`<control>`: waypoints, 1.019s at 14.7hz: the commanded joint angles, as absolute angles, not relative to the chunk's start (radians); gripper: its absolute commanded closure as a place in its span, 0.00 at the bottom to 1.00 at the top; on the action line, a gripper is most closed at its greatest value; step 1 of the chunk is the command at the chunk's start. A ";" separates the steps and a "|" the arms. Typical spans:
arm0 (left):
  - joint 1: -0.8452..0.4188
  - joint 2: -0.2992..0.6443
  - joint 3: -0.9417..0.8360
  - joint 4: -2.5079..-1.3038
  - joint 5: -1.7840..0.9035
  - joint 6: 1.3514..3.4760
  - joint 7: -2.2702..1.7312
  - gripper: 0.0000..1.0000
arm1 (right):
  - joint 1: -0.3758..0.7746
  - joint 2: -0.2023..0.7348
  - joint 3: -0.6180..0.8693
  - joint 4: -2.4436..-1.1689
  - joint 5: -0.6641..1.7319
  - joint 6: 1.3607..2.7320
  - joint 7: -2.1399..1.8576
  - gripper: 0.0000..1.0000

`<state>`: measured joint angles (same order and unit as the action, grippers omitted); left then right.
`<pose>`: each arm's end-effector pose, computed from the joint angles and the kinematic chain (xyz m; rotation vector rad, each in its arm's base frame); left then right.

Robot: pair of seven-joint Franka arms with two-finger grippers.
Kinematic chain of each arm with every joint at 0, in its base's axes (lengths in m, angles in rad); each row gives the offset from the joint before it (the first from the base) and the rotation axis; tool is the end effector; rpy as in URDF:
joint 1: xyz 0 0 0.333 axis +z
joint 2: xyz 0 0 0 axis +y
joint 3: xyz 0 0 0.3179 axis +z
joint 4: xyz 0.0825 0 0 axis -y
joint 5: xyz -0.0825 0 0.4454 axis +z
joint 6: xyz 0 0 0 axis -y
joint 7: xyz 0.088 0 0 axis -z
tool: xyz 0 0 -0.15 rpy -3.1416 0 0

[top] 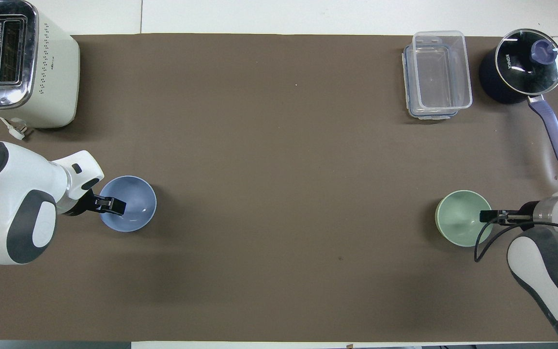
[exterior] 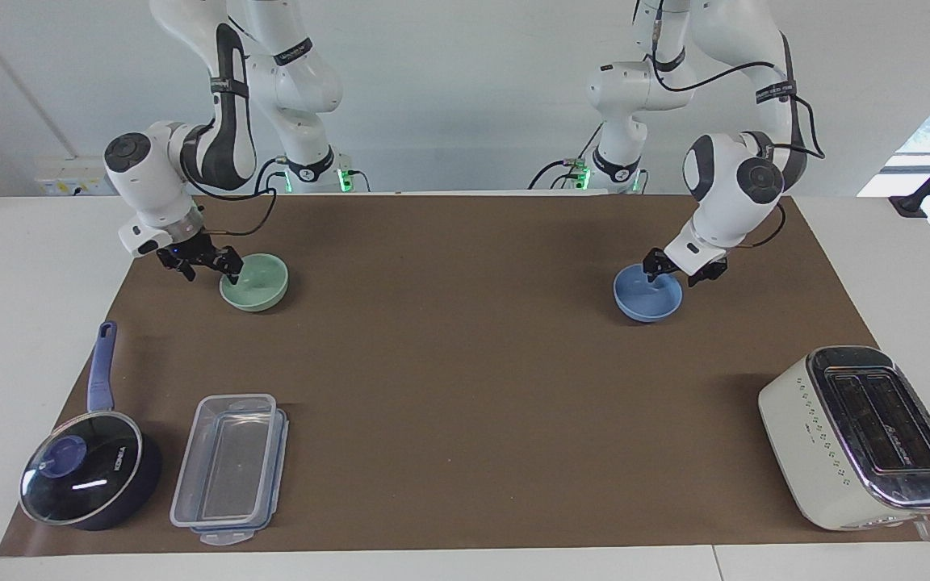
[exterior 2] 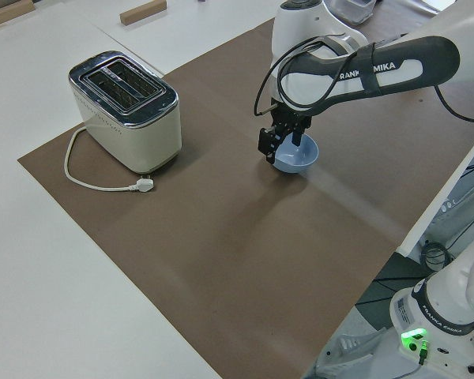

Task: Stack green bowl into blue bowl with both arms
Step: 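Grasp the blue bowl with the left gripper while the right gripper grasps the green bowl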

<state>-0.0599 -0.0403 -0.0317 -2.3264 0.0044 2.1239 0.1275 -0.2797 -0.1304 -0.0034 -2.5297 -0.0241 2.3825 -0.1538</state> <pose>0.5204 -0.0473 0.2619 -3.1102 0.3460 0.2545 0.4681 -0.1371 0.2350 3.1246 -0.1746 -0.0311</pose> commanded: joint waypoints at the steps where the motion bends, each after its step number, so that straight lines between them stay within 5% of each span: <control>1: -0.064 -0.060 -0.031 -2.372 0.029 2.175 0.137 0.55 | -0.281 -0.149 0.006 -2.546 -0.008 2.372 -0.182 0.03; 3: -0.064 -0.060 -0.031 -2.370 0.029 2.175 0.137 1.00 | -0.279 -0.152 0.006 -2.545 0.069 2.342 -0.263 0.03; 8: -0.064 -0.020 -0.031 -2.283 0.029 2.142 0.127 1.00 | -0.279 -0.150 0.006 -2.542 0.089 2.350 -0.296 0.12; 9: -0.066 -0.002 -0.032 -2.219 0.028 2.085 0.126 1.00 | -0.279 -0.150 0.006 -2.542 0.089 2.353 -0.296 0.49; 10: -0.078 0.032 -0.037 -2.133 0.022 2.010 0.120 1.00 | -0.278 -0.150 0.006 -2.540 0.089 2.353 -0.281 0.99; 13: -0.214 0.124 -0.037 -1.878 -0.073 1.809 -0.108 1.00 | -0.279 -0.147 0.006 -2.534 0.089 2.355 -0.281 1.00; 15: -0.334 0.126 -0.037 -1.878 -0.106 1.836 -0.362 1.00 | -0.278 -0.144 0.017 -2.526 0.089 2.352 -0.281 1.00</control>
<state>-0.2204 0.0693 -0.0417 -1.9416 -0.0774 1.8580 -0.1493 -0.2758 -0.1328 0.0060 -2.5277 0.0659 2.3555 -0.2644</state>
